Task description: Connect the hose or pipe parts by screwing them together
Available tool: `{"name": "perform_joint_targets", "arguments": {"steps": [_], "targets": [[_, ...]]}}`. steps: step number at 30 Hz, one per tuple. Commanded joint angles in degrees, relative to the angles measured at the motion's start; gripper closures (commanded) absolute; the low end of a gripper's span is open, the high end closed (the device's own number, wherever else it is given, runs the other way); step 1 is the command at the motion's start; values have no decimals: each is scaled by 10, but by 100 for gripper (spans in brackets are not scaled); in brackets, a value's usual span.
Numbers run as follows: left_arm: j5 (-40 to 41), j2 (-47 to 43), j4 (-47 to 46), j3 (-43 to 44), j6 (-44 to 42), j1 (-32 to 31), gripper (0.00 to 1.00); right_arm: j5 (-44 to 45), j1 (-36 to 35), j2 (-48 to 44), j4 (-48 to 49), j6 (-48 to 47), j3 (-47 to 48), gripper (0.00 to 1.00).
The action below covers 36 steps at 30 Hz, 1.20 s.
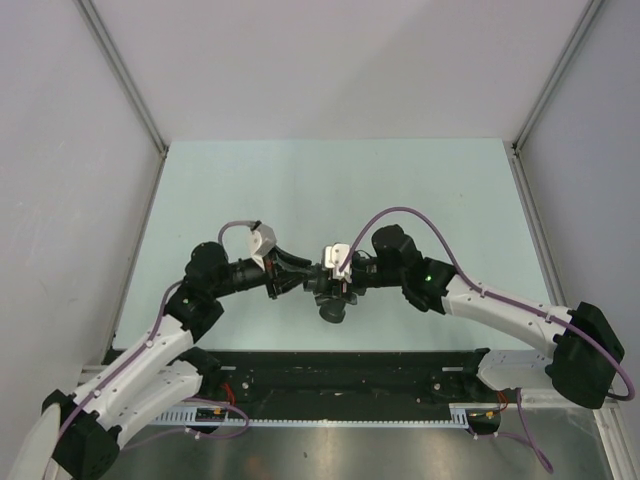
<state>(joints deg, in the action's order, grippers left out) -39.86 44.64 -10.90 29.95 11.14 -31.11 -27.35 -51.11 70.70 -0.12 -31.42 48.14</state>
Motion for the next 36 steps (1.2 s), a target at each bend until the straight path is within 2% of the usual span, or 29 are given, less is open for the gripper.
{"name": "perform_joint_targets", "arguments": {"steps": [1, 4, 9, 12, 15, 19, 20, 22, 23, 25, 26, 27, 31, 36], "targets": [[-66, -26, 18, -29, -99, -22, 97, -19, 18, -26, 50, 19, 33, 100], [-91, -42, 35, -38, -181, -32, 100, -37, 23, -28, 48, 21, 33, 100], [-41, -80, 56, -54, -334, -68, 100, -91, 25, -15, 24, 19, 40, 100], [-22, -71, 64, -46, -421, -90, 100, -114, 27, -9, 21, 35, 49, 100], [-8, -60, 69, -40, -490, -98, 100, -135, 36, -2, 16, 50, 56, 100], [19, -62, 71, -25, -529, -99, 99, -141, 45, -3, 4, 49, 58, 100], [32, -61, 69, -19, -517, -98, 80, -138, 46, -3, 3, 46, 58, 100], [68, -61, 65, 0, -497, -98, 51, -128, 46, -1, -19, 37, 58, 100], [77, -61, 62, 5, -485, -98, 33, -125, 45, 1, -21, 33, 58, 100], [102, -59, 62, 23, -445, -98, 23, -115, 46, 4, -23, 30, 58, 100], [111, -59, 62, 26, -430, -98, 10, -112, 45, 6, -23, 27, 58, 100], [122, -58, 62, 29, -402, -98, 0, -111, 46, 6, -22, 26, 58, 100], [167, -87, 62, 29, -310, -98, 0, -96, 47, 7, -23, 19, 58, 100], [243, -146, 69, 16, -127, -98, 0, -47, 51, 4, -19, 10, 58, 100]]}}
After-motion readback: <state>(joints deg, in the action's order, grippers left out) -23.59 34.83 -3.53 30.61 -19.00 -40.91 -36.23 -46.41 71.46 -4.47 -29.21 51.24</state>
